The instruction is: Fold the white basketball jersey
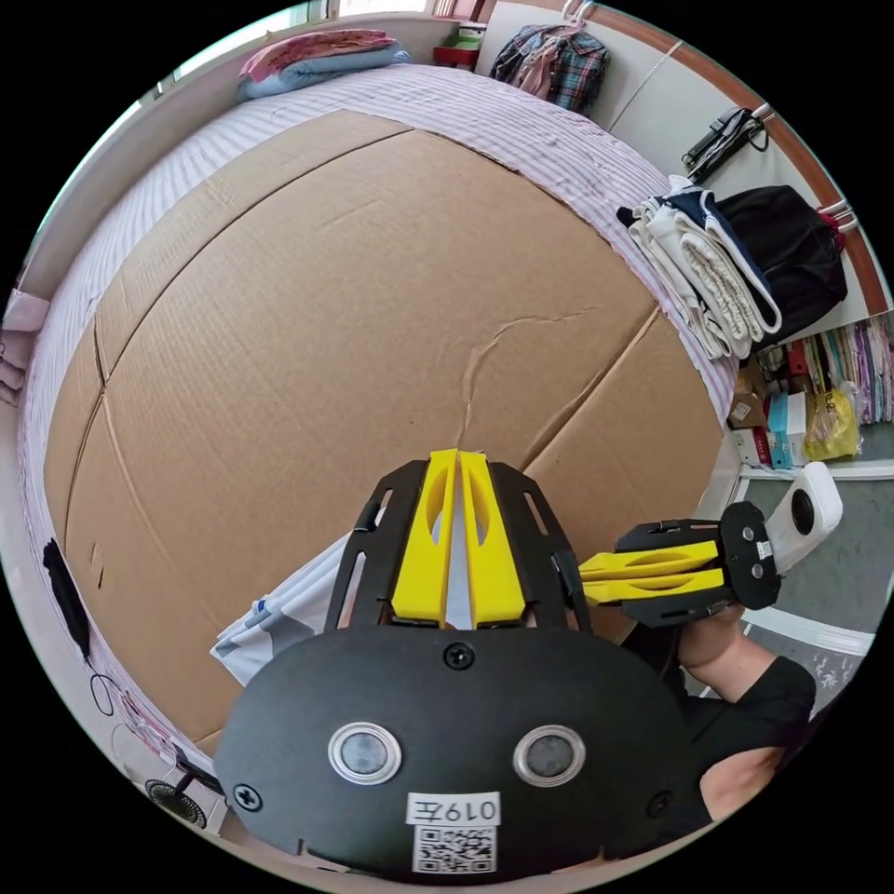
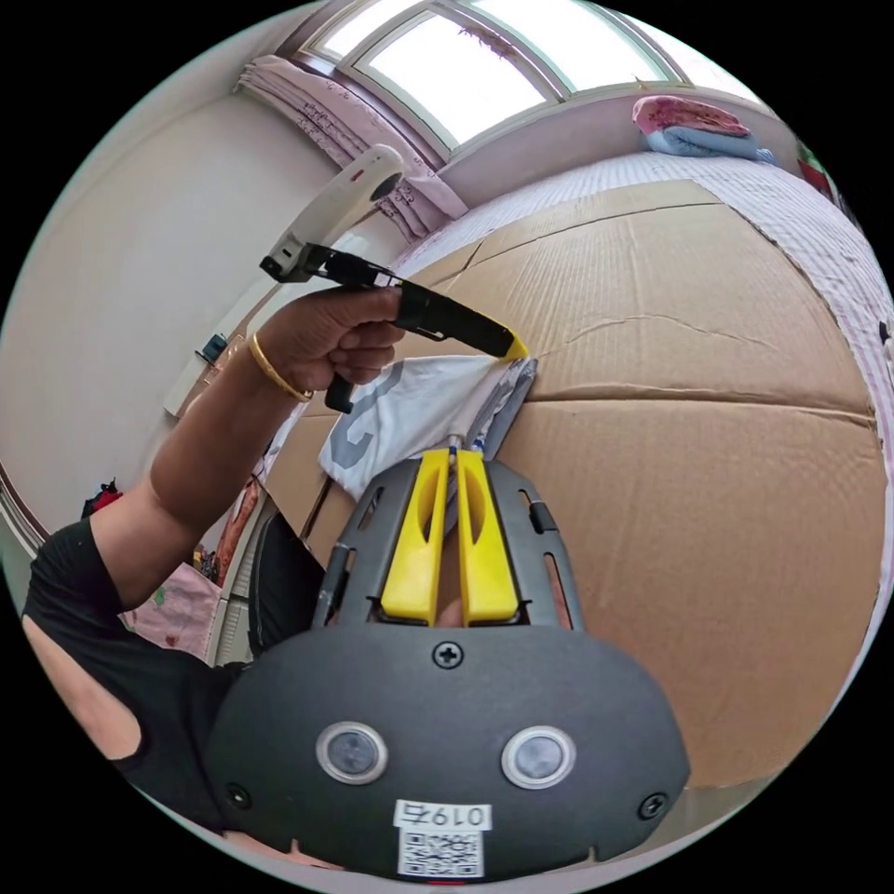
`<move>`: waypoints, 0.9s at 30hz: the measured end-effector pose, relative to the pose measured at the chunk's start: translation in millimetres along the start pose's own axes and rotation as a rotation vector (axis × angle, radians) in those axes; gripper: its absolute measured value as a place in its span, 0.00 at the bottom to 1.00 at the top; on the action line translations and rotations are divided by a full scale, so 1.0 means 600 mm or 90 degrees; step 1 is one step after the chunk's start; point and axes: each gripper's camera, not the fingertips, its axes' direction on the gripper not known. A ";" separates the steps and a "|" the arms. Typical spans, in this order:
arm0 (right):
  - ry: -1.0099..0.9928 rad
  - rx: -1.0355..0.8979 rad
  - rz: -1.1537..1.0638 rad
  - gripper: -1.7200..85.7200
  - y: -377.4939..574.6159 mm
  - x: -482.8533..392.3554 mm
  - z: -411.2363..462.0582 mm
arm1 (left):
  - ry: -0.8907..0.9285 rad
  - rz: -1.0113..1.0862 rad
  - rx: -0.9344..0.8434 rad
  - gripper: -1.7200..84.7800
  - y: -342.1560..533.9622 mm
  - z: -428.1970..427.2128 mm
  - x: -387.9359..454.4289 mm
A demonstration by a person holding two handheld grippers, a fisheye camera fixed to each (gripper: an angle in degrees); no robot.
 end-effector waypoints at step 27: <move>-0.075 0.002 0.065 0.03 -0.071 -0.040 -0.109 | 0.079 0.019 0.048 0.10 -0.004 -0.014 -0.069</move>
